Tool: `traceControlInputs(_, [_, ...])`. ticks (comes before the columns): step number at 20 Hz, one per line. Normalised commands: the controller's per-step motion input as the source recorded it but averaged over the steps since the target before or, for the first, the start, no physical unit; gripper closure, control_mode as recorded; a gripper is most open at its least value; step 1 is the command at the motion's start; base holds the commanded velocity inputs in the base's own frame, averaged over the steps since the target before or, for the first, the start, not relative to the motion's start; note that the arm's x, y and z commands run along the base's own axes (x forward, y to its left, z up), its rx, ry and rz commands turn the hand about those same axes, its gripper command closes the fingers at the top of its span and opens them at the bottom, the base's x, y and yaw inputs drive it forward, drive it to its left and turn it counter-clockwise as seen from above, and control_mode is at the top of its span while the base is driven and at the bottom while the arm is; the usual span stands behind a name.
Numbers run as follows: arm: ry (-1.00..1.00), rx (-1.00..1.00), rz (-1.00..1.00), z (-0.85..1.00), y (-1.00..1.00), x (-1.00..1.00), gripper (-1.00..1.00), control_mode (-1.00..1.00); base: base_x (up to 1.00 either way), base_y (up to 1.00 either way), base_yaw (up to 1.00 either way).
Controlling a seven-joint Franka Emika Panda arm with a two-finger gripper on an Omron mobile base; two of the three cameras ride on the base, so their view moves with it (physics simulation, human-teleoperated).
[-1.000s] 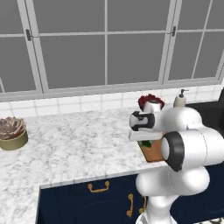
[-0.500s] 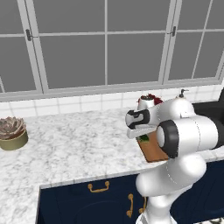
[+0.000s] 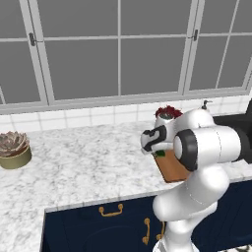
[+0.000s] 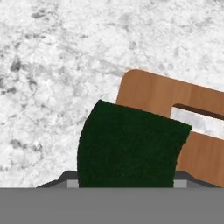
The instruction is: Pick up the sponge from the counter and clean the cutting board by briefly scrubbing or pressing down on the cutting board. Once finished, release the sponge.
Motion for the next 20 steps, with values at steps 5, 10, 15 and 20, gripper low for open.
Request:
traceControlInputs(5, [0.00,0.00,0.00,-0.21,-0.17,0.05,1.00,-1.00,0.00,0.00,0.00])
traceControlInputs(10, [0.00,0.00,0.00,-0.16,-0.24,0.12,1.00,-1.00,0.00,0.00,0.00])
traceControlInputs(15, [-0.03,-0.03,0.00,-0.06,-0.36,0.08,1.00,-1.00,0.00,0.00,0.00])
traceControlInputs(20, [-0.06,0.00,0.00,0.00,-0.56,0.00,1.00,-1.00,0.00,0.00,0.00])
